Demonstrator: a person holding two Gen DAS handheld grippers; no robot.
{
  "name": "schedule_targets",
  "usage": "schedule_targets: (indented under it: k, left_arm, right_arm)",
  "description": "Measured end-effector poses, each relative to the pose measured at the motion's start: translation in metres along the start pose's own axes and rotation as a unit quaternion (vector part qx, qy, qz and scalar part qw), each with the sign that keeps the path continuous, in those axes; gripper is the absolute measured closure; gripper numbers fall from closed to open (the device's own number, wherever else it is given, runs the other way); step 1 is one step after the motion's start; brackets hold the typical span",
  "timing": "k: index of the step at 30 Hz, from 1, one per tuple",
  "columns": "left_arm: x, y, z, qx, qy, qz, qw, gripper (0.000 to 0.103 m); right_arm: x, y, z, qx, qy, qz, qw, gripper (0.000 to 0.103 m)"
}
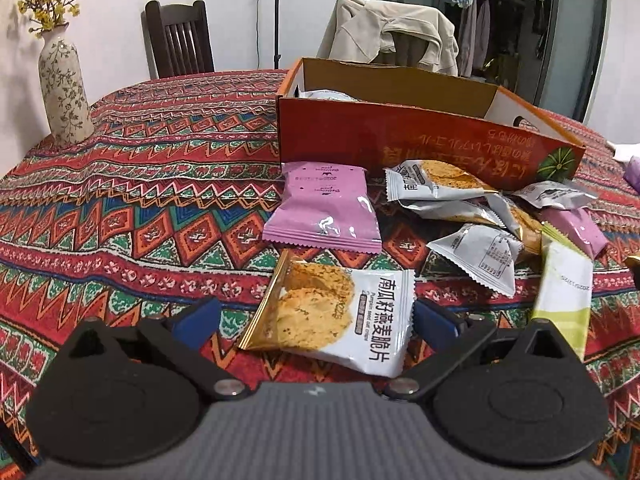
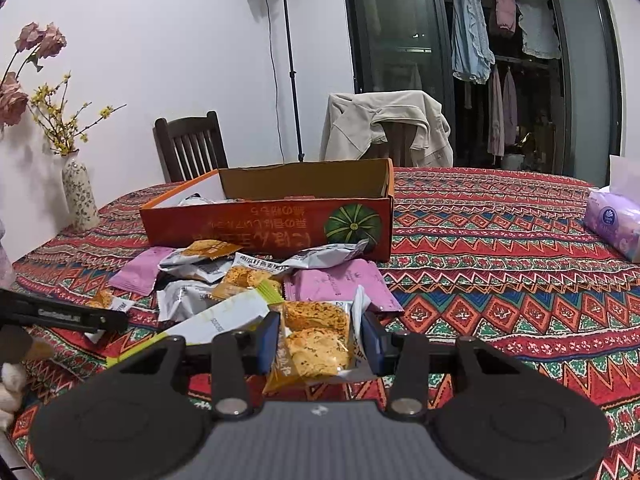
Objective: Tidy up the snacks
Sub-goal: 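Grasp the orange cracker packet with the right gripper, then grasp a silver wrapped packet with the left gripper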
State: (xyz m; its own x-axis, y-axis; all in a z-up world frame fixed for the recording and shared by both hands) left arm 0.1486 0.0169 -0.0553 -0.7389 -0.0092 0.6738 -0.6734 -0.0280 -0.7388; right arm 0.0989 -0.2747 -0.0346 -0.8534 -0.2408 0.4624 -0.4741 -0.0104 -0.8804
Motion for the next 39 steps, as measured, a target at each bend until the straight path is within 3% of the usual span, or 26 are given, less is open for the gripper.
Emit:
schedule_targets:
  k: [4,8,10,14,16,17,28,39]
  left_arm:
    - [0.003,0.001,0.002,-0.009,-0.004,0.008,0.9999,0.017]
    - [0.006,0.002,0.001,-0.008,-0.009,0.017,0.9998,0.023]
    - [0.008,0.002,0.001,-0.01,-0.007,0.022,0.9997,0.035]
    - [0.012,0.002,-0.001,-0.008,-0.009,0.026,0.9996,0.047]
    - [0.013,0.002,-0.003,-0.005,-0.008,0.029,0.9995,0.072]
    - [0.015,0.002,-0.004,0.0,0.0,0.028,0.9996,0.075]
    - [0.029,-0.001,-0.007,0.005,0.007,0.057,0.9983,0.089]
    - [0.056,-0.009,-0.008,0.008,0.015,0.102,0.9946,0.09]
  right_arm:
    - [-0.002,0.001,-0.001,-0.001,-0.002,-0.002,1.0,0.06]
    - [-0.002,0.002,-0.003,0.001,-0.003,-0.003,1.0,0.06]
    - [-0.001,0.002,-0.003,0.001,-0.002,-0.002,1.0,0.06]
    - [0.001,0.0,-0.003,0.001,-0.001,0.0,1.0,0.06]
    - [0.002,0.0,-0.003,0.002,-0.001,0.001,1.0,0.06]
    - [0.002,0.0,-0.004,0.003,-0.002,0.001,1.0,0.06]
    - [0.007,-0.002,-0.008,0.007,0.0,0.006,1.0,0.06]
    - [0.017,-0.005,-0.013,0.009,-0.003,0.017,1.0,0.06]
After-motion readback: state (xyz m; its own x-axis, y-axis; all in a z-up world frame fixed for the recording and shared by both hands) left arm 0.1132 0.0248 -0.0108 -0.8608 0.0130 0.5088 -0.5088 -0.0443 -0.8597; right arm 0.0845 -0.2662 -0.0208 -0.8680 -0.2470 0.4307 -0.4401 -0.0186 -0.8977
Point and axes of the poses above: each gripper's, at about its wrist camera, not at the fingertips, and x roughly against the way its jaws point, z to its right, y to its underside, the point moved 4 cm from there along -x, roughly the way its jaws point
